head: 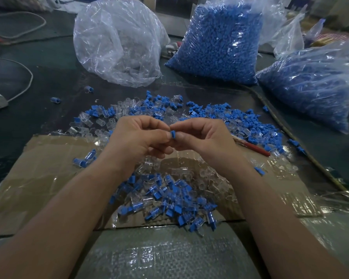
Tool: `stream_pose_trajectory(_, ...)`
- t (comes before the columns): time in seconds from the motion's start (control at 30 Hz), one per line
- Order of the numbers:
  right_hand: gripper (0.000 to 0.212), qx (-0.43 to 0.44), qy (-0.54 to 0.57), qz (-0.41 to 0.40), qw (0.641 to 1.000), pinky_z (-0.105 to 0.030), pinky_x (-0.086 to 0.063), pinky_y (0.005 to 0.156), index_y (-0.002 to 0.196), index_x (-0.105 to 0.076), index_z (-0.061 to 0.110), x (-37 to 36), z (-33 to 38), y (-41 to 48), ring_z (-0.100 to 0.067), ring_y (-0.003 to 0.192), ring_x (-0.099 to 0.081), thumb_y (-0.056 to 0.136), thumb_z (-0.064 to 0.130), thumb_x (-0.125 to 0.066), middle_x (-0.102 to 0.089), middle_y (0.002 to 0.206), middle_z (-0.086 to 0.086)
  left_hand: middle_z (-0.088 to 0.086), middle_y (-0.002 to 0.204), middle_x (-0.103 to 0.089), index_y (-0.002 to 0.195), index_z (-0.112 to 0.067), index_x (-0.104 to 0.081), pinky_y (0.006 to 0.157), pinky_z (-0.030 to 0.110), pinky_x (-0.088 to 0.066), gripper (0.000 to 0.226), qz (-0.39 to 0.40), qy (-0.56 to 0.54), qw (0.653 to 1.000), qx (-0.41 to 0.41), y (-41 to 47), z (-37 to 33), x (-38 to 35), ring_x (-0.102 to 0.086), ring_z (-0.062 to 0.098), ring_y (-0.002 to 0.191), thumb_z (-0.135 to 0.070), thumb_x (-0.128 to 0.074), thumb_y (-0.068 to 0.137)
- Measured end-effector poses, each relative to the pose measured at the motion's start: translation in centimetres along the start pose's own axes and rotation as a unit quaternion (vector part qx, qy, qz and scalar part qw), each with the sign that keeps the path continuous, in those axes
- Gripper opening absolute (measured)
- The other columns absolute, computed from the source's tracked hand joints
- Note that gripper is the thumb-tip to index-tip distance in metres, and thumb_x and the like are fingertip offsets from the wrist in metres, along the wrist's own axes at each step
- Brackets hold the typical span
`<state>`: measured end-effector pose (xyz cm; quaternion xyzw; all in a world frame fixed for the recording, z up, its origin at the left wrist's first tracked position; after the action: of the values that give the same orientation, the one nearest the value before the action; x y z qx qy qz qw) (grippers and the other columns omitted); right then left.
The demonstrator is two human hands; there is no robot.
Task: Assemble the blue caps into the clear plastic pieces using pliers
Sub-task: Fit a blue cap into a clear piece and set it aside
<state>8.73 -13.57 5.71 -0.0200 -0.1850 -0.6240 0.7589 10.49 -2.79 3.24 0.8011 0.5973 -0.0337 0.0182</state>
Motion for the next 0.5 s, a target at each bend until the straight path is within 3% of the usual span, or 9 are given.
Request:
stream_pose_trajectory(0.1, 0.033, 0.033, -0.001, 0.009, 0.999, -0.024, -0.054, 0.075, 0.098, -0.065, 0.022, -0.2, 0.6, -0.1, -0.013, 0.081, -0.068, 0.076, -0.003, -0.067, -0.07, 0.087, 0.0, 0.006, 0.056, -0.066, 0.072, -0.005, -0.062, 0.044, 0.019, -0.05, 0.009, 0.006, -0.016, 1.0, 0.0, 0.0, -0.1, 0.0, -0.063, 0.014, 0.047, 0.004, -0.061, 0.075)
stream_pose_trajectory(0.27, 0.033, 0.069, -0.003, -0.036, 0.997, -0.014, -0.05, 0.064, 0.097, -0.067, 0.02, 0.3, 1.0, -0.2, -0.002, 0.068, -0.066, 0.073, -0.003, -0.069, -0.069, 0.071, 0.014, 0.007, 0.057, -0.066, 0.072, -0.004, -0.061, 0.043, 0.018, -0.049, 0.006, 0.018, -0.034, 0.999, 0.013, 0.0, 0.1, -0.2, -0.063, 0.014, 0.047, 0.002, -0.062, 0.072)
stream_pose_trajectory(0.5, 0.033, 0.093, -0.015, -0.039, 0.995, -0.012, -0.05, 0.062, 0.1, -0.066, 0.014, 0.5, 1.3, -0.4, 0.0, 0.067, -0.065, 0.072, -0.002, -0.07, -0.068, 0.069, 0.016, 0.009, 0.058, -0.066, 0.07, -0.004, -0.062, 0.043, 0.019, -0.05, 0.018, 0.028, -0.049, 0.998, 0.022, 0.0, 0.4, -0.4, -0.063, 0.016, 0.048, -0.01, -0.065, 0.054)
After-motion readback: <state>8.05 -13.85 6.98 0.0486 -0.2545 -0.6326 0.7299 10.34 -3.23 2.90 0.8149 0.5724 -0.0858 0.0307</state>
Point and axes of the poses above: each hand's wrist, its own y-axis towards the middle knuckle, its own x-axis out of the back of the hand, z = x × y, the point moved 10 cm from there along y, towards the middle knuckle
